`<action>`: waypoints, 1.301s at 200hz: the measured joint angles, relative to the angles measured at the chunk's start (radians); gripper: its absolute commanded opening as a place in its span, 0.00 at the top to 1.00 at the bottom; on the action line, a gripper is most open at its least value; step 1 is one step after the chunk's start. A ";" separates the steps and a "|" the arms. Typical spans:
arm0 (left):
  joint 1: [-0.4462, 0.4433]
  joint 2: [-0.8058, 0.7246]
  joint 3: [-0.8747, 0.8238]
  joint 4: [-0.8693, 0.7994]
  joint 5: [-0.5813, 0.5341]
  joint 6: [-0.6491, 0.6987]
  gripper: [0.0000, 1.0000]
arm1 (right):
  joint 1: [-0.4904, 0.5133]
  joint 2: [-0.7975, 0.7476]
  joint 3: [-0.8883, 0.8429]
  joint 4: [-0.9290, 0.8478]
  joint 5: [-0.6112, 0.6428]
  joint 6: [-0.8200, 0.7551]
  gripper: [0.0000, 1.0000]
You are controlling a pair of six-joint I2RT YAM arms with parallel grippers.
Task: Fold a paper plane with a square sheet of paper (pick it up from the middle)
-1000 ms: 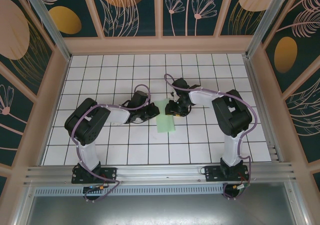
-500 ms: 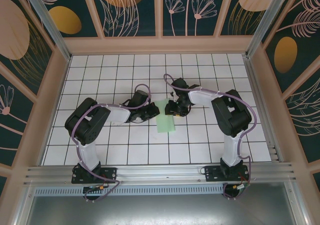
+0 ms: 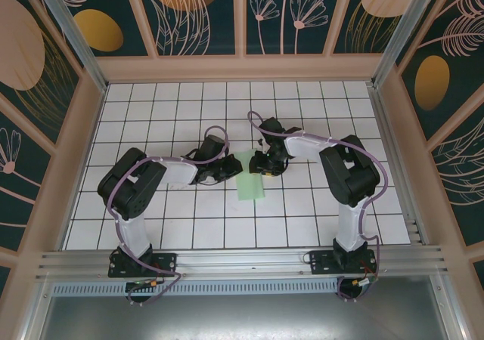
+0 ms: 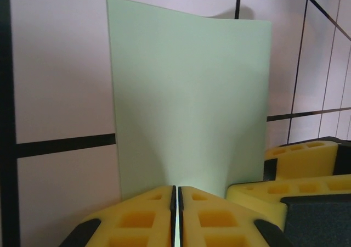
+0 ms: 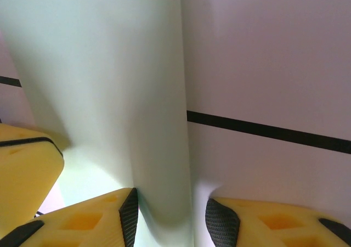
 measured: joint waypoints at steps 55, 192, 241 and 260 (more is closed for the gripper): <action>0.000 -0.013 -0.003 0.024 0.021 -0.001 0.88 | 0.002 0.000 0.000 0.000 0.005 0.000 0.52; -0.006 0.014 0.011 -0.044 -0.004 0.003 1.00 | 0.010 0.000 0.005 -0.007 0.021 -0.001 0.52; -0.006 0.013 -0.012 -0.005 -0.004 0.005 1.00 | 0.027 -0.061 -0.029 0.035 0.052 0.000 0.46; -0.006 0.011 -0.028 0.022 -0.004 0.008 1.00 | 0.032 -0.096 -0.055 0.066 0.059 0.007 0.43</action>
